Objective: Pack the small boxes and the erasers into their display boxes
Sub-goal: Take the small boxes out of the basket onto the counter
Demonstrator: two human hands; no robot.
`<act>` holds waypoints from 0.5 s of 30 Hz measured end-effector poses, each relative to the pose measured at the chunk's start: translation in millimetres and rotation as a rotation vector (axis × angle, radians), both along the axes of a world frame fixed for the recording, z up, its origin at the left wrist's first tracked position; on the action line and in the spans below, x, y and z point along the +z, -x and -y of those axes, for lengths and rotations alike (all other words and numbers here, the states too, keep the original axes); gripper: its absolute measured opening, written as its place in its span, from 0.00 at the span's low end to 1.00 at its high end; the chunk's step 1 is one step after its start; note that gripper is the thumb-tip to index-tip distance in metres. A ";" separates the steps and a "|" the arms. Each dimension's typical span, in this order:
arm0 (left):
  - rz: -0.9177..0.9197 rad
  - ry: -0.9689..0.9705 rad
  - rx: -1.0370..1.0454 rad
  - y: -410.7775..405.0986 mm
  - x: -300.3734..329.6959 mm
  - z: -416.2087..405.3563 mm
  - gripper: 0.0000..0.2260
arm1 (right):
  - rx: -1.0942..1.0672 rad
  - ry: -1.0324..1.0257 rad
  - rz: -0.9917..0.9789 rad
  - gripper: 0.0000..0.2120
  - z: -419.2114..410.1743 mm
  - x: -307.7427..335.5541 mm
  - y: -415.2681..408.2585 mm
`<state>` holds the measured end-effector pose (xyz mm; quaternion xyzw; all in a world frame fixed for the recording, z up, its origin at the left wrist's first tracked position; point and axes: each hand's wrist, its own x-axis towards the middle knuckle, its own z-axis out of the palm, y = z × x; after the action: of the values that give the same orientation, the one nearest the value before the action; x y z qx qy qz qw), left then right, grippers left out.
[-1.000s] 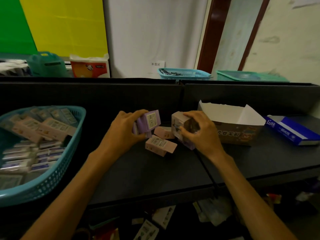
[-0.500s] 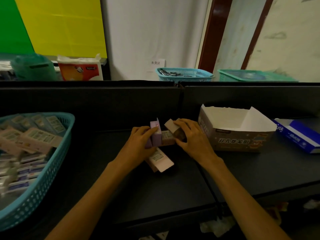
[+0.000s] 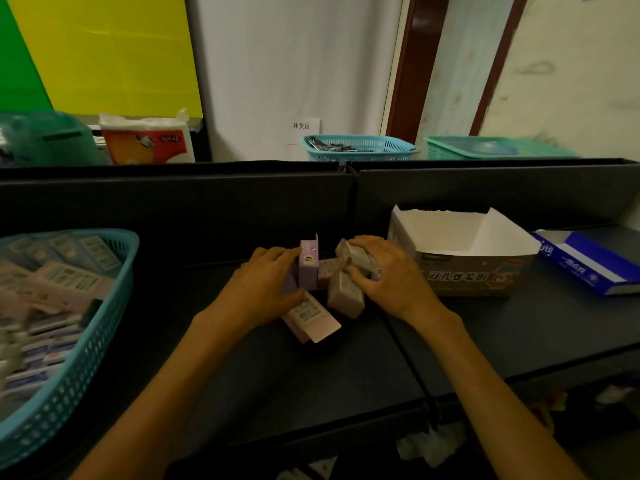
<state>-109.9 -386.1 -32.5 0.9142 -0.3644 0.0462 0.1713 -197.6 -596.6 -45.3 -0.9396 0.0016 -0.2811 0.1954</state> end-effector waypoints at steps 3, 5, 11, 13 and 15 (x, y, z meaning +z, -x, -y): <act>0.054 -0.065 0.039 10.8 4.9 -1.8 0.35 | -0.023 0.042 -0.052 0.25 -9.0 -1.2 8.5; 0.073 -0.110 0.068 17.3 6.5 -3.7 0.35 | -0.029 0.044 -0.078 0.25 -13.7 -3.3 12.6; 0.142 -0.188 0.162 33.0 7.9 -21.1 0.35 | -0.029 0.031 -0.142 0.25 -31.6 -8.8 22.2; 0.157 -0.208 0.180 37.5 9.7 -32.6 0.34 | -0.021 0.034 -0.167 0.26 -41.2 -11.0 23.0; 0.143 -0.236 0.205 39.8 14.3 -47.3 0.34 | -0.010 0.066 -0.195 0.28 -50.7 -12.7 21.5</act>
<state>-149.7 -338.8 -18.2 0.9547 -0.2836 0.0853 0.0307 -219.1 -545.9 -58.0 -0.9684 0.0157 -0.1891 0.1618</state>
